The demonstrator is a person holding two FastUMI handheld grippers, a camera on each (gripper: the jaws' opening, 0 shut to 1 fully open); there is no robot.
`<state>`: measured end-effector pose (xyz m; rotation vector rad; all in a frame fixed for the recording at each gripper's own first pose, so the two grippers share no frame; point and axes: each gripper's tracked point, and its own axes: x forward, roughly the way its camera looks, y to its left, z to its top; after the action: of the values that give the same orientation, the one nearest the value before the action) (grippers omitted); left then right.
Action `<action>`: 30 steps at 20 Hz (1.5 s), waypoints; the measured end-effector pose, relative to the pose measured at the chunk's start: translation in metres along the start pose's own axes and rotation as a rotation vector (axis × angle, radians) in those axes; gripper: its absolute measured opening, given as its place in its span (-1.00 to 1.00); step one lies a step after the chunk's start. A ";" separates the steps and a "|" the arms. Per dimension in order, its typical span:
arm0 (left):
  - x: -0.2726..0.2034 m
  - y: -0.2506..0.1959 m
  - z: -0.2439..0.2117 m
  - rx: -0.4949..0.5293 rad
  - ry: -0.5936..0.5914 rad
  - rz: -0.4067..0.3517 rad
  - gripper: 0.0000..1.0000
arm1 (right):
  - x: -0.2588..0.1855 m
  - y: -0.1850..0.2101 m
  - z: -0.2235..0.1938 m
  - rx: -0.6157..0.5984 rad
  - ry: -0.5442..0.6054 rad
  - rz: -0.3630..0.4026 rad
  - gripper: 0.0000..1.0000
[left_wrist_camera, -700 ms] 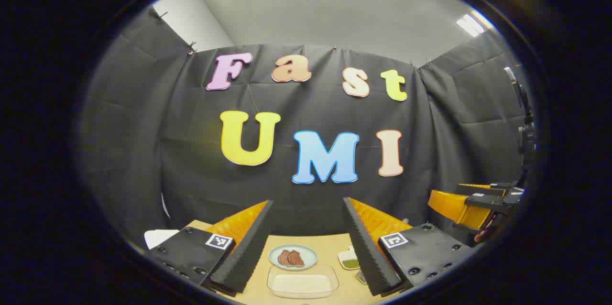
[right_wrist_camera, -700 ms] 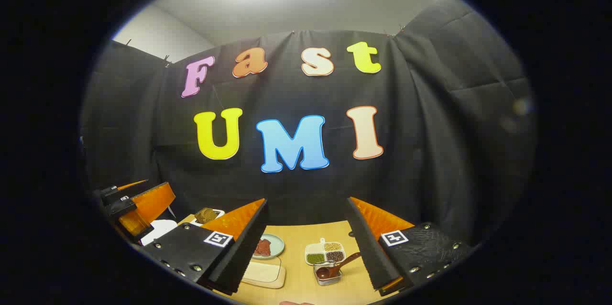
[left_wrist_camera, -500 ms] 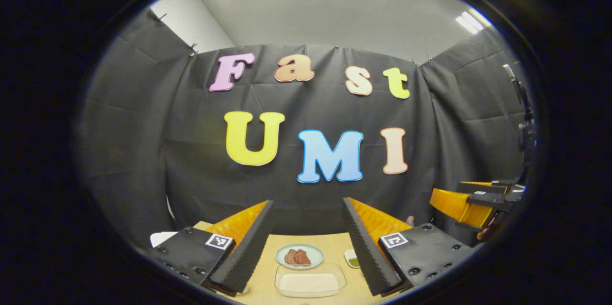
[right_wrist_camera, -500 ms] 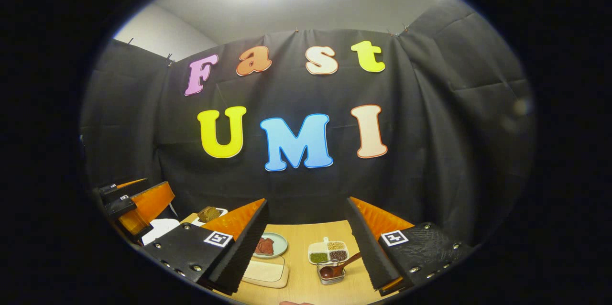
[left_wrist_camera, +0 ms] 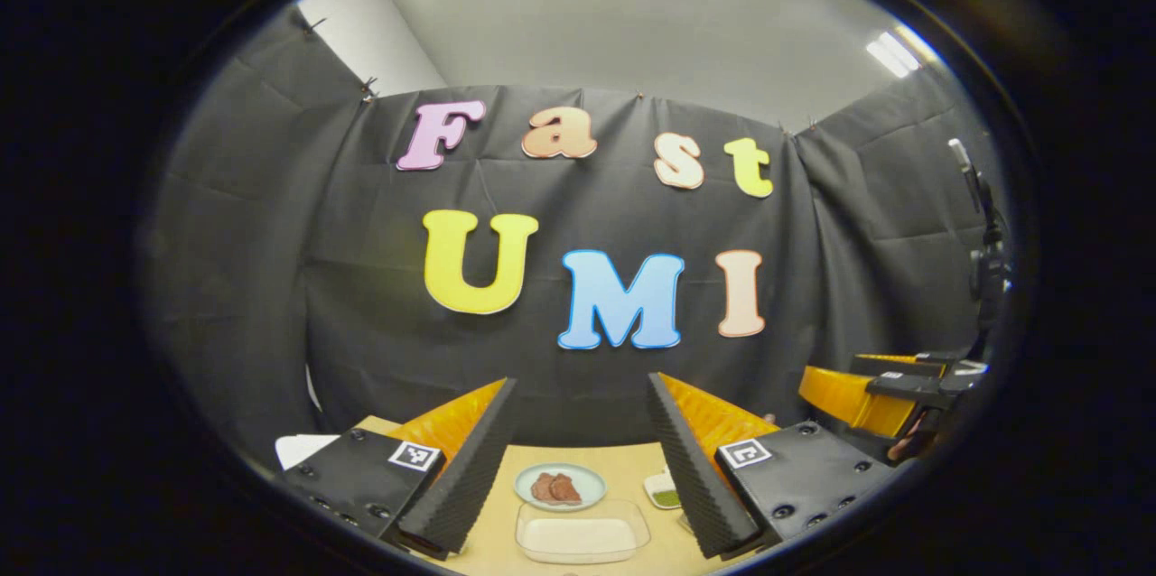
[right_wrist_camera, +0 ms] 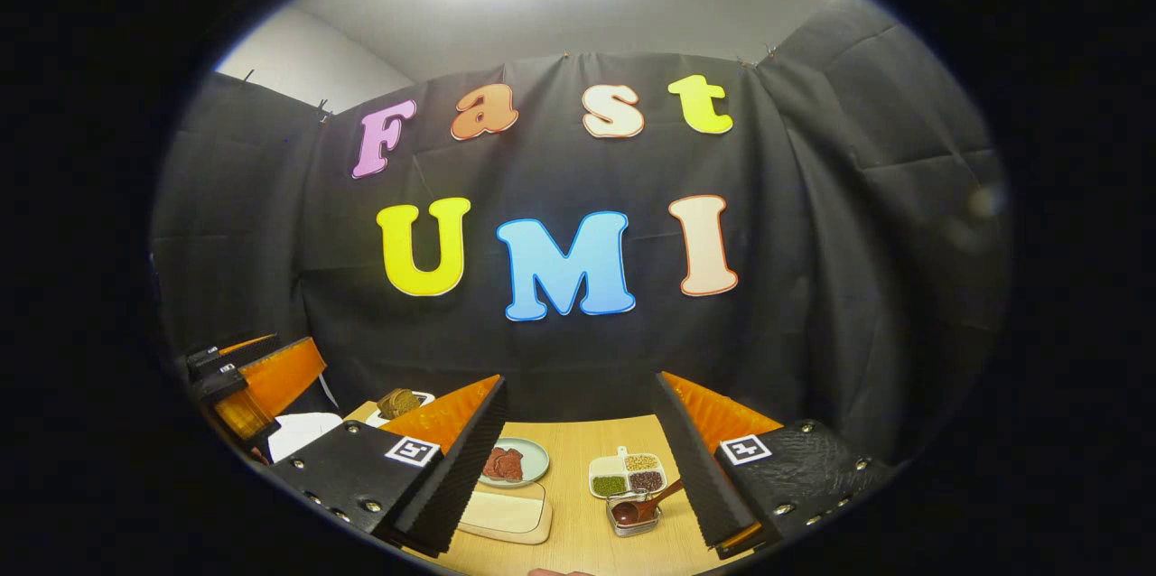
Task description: Close the left gripper, press the button to open the rice cooker; take a wooden spoon from the chopstick holder with the right hand, scoop a spoonful of rice and pour it into the rice cooker, then put the wooden spoon back into the chopstick holder.
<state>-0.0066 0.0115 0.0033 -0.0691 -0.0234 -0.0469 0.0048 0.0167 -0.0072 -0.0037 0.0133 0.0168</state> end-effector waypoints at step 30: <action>-0.036 0.223 -0.208 -0.100 0.549 0.385 -0.82 | 0.024 0.036 -0.050 -0.048 0.098 0.092 0.94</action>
<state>-0.0278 0.2210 -0.2205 -0.1574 0.5406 0.3189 0.0277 0.0533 -0.0572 -0.0519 0.1108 0.1087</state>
